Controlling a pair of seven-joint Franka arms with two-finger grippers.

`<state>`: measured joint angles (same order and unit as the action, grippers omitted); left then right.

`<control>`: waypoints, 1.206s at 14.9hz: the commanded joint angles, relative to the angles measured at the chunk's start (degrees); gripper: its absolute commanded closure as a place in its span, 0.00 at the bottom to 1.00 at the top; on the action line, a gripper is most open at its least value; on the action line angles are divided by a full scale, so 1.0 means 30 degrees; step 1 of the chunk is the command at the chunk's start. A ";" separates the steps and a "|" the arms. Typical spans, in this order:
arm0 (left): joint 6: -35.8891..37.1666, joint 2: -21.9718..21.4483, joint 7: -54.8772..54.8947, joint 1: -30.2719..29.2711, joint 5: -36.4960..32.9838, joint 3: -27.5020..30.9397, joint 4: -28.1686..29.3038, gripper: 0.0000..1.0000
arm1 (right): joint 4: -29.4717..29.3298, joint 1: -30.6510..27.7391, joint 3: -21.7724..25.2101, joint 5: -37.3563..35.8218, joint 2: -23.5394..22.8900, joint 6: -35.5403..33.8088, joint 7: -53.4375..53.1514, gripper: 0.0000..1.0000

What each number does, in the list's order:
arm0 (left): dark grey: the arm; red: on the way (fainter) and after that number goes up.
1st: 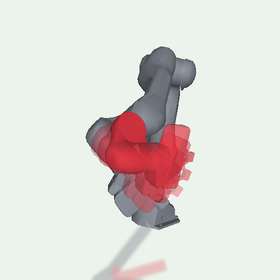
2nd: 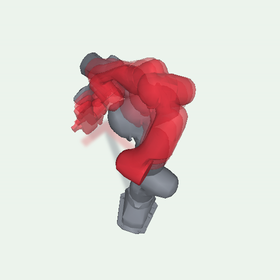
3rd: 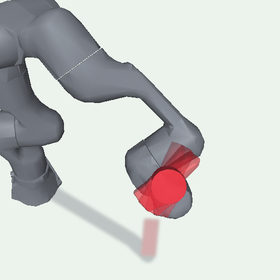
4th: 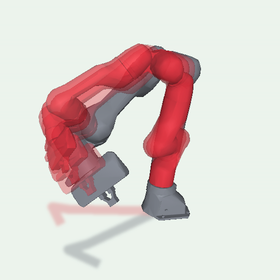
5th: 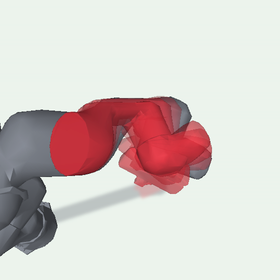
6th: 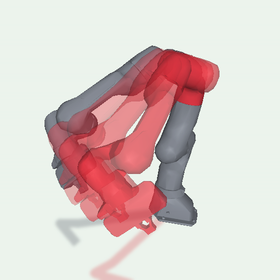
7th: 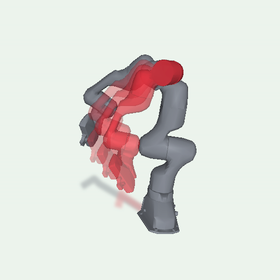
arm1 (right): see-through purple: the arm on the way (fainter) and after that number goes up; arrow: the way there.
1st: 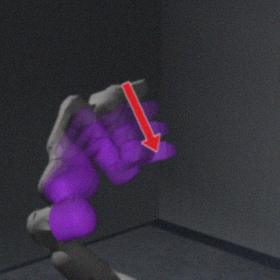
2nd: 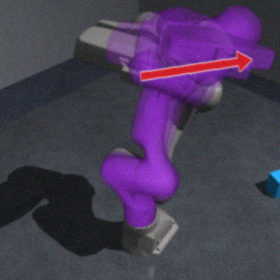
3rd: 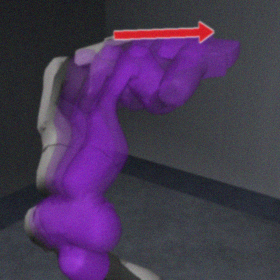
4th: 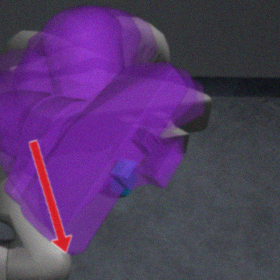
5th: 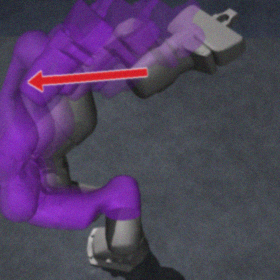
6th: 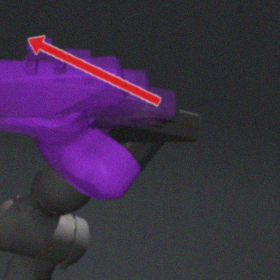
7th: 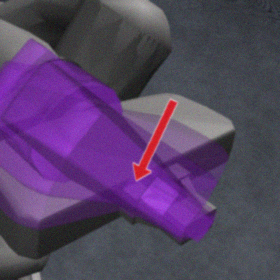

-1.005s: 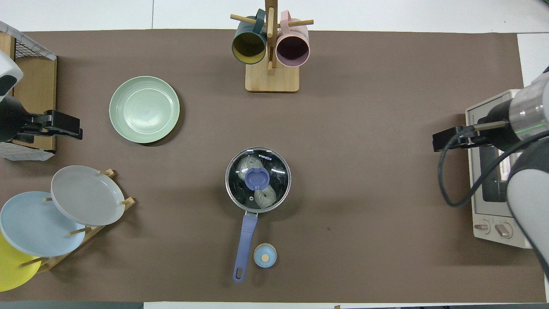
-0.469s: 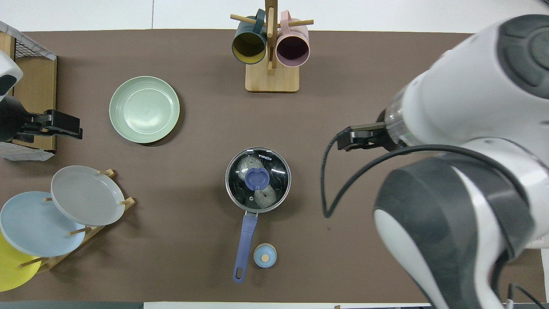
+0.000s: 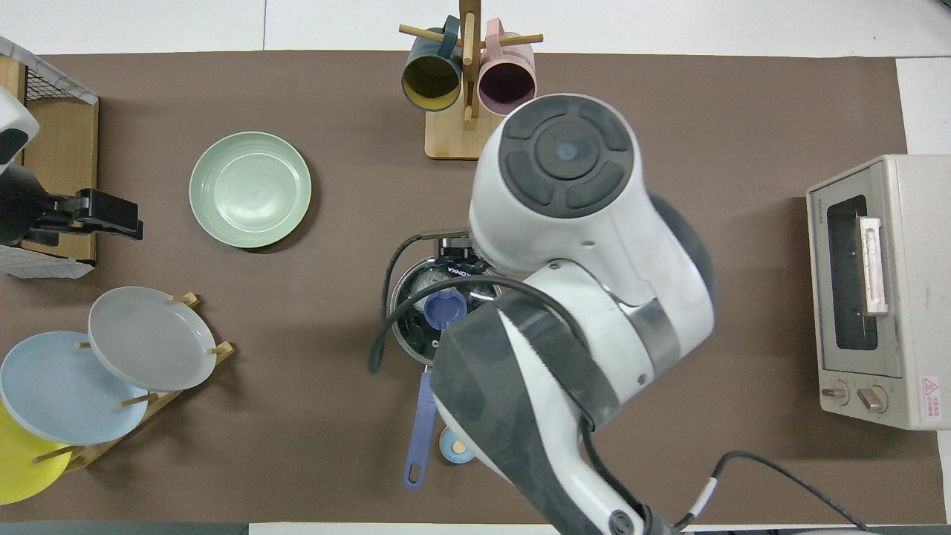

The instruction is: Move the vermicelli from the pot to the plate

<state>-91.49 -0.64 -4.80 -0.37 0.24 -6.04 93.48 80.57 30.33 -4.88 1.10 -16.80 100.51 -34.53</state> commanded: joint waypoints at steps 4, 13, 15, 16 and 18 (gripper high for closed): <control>-0.0879 -0.0549 0.0192 -0.0374 0.0241 -0.0154 0.0745 0.00 | 0.0299 0.1052 0.0014 -0.0334 -0.1107 0.1475 -0.1058 0.00; -0.1084 -0.0549 0.0076 -0.0374 0.0241 -0.0154 0.0775 0.00 | 0.2382 0.1843 0.0014 -0.0980 -0.1927 0.3293 -0.1291 0.00; -0.1084 -0.0549 0.0075 -0.0345 0.0241 -0.0154 0.0775 0.00 | 0.2411 0.1844 0.0014 -0.0951 -0.2103 0.3440 -0.1643 0.00; -0.1084 -0.0549 0.0075 -0.0374 0.0241 -0.0154 0.0746 0.00 | 0.2701 0.1873 0.0014 -0.0980 -0.2104 0.3499 -0.1644 0.00; -0.1084 -0.0549 0.0075 -0.0345 0.0241 -0.0154 0.0746 0.00 | 0.3142 0.1844 0.0014 -0.0980 -0.1958 0.3529 -0.1615 0.00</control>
<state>-93.18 -0.64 -4.77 -0.45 0.24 -6.03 93.50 87.86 35.85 -4.83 -0.85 -23.35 109.41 -38.05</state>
